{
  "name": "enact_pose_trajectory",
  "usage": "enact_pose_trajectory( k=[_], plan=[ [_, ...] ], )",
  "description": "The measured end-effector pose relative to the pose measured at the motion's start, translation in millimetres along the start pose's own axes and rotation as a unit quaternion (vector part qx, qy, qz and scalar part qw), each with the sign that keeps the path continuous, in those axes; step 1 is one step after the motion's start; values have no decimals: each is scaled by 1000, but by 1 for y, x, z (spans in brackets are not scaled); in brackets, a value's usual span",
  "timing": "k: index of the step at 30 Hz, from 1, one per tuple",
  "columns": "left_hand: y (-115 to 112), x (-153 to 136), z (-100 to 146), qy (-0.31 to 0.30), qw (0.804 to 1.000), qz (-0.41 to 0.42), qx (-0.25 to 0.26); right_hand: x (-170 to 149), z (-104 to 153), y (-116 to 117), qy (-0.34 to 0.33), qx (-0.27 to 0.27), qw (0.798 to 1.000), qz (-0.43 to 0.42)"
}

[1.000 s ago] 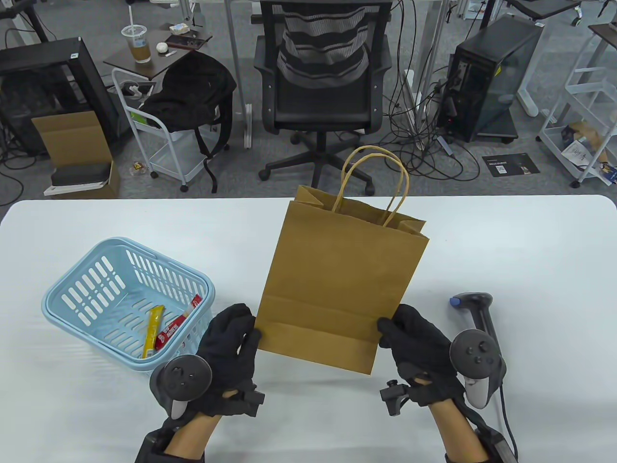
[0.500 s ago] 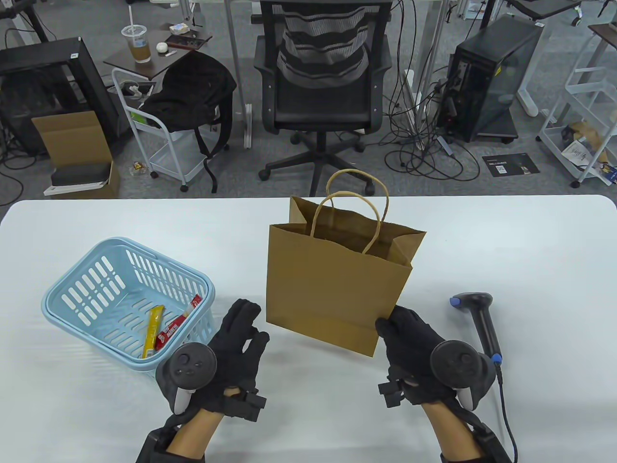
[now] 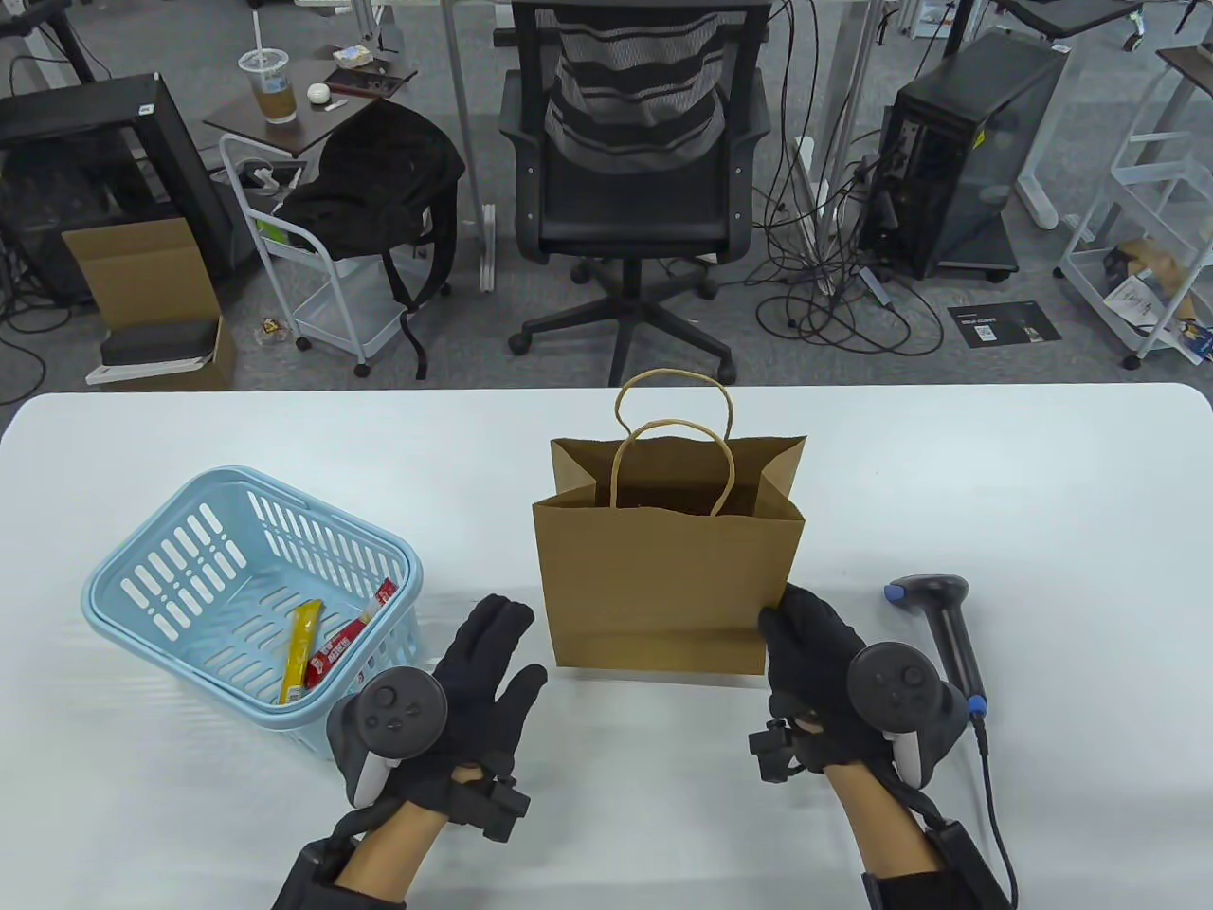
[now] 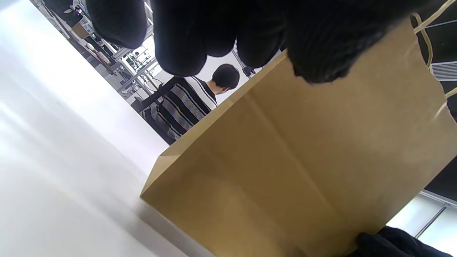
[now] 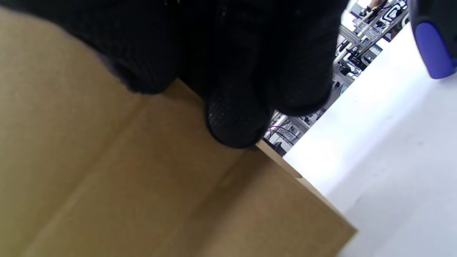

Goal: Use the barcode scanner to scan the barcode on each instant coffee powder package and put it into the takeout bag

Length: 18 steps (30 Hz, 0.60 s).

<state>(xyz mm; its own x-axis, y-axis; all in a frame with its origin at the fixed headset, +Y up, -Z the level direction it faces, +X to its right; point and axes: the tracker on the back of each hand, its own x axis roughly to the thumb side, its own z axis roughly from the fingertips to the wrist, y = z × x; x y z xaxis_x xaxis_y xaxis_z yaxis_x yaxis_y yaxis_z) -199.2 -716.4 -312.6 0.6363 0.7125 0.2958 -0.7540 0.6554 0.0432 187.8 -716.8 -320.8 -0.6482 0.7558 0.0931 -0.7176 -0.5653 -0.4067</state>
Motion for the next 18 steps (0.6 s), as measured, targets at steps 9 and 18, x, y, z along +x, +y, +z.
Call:
enact_pose_trajectory(
  k=[9, 18],
  plan=[
    [-3, 1, 0, 3, 1000, -9, -11, -6, -2, 7, 22, -3, 1000, -2],
    [-4, 1, -1, 5, 1000, -10, -16, -17, -7, 10, 59, -4, 998, -13]
  ],
)
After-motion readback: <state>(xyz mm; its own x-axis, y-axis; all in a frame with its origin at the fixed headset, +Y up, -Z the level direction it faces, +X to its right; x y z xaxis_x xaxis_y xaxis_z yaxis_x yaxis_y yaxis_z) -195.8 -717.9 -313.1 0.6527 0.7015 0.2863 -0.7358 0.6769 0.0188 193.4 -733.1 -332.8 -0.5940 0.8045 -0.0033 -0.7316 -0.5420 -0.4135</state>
